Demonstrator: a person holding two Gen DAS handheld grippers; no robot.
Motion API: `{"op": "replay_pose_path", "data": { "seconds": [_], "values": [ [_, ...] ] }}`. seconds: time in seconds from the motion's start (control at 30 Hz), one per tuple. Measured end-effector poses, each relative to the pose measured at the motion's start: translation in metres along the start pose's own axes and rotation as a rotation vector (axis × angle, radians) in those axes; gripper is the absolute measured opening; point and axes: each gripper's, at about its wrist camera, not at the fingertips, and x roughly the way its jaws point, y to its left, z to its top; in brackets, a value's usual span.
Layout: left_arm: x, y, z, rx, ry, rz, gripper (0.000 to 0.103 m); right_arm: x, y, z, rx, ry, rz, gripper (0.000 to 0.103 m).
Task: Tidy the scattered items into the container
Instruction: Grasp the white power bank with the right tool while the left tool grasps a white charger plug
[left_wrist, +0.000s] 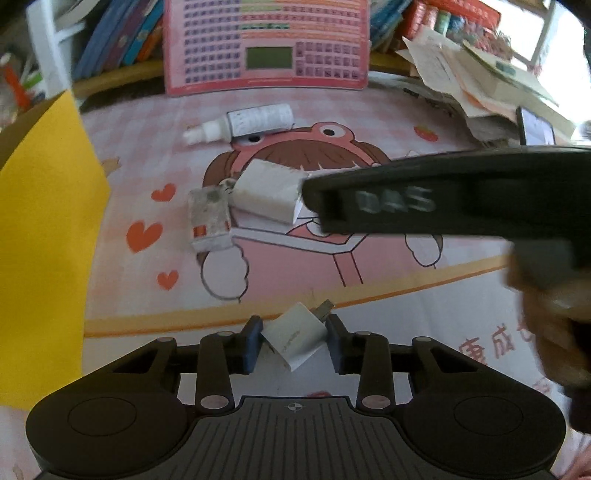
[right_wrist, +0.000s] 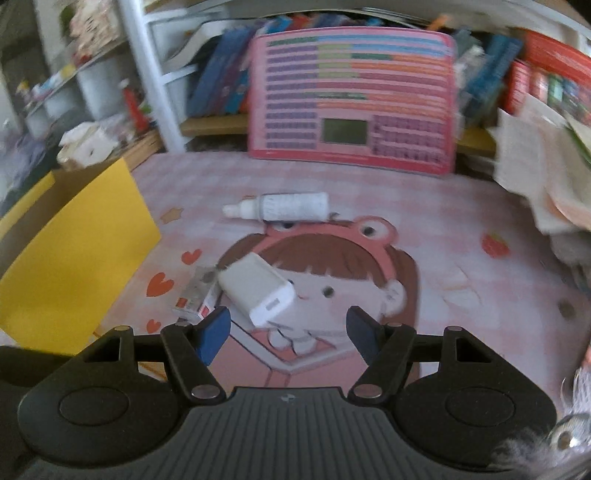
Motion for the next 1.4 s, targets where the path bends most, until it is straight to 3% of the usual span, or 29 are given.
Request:
{"op": "replay_pose_path", "data": {
  "seconds": [0.3, 0.47, 0.63, 0.8, 1.13, 1.4],
  "values": [
    [-0.012, 0.027, -0.003, -0.154, 0.014, 0.0, 0.035, 0.05, 0.019, 0.008, -0.093, 0.052, 0.003, 0.065],
    [-0.02, 0.028, -0.005, -0.159, 0.006, -0.003, 0.035, 0.068, 0.024, 0.012, -0.133, 0.082, 0.001, 0.065],
    [-0.028, 0.036, -0.007, -0.193, 0.007, -0.007, 0.035, 0.077, 0.027, 0.013, -0.15, 0.083, -0.011, 0.056],
    [-0.034, 0.043, -0.012, -0.241, 0.015, -0.03, 0.035, 0.069, 0.021, 0.01, -0.111, 0.05, -0.068, 0.048],
    [-0.056, 0.04, -0.02, -0.241, -0.001, -0.098, 0.035, 0.027, 0.004, -0.013, -0.025, 0.055, -0.139, 0.046],
    [-0.08, 0.042, -0.031, -0.235, -0.028, -0.118, 0.035, -0.029, 0.007, -0.031, 0.062, 0.042, -0.09, 0.046]
  ]
}}
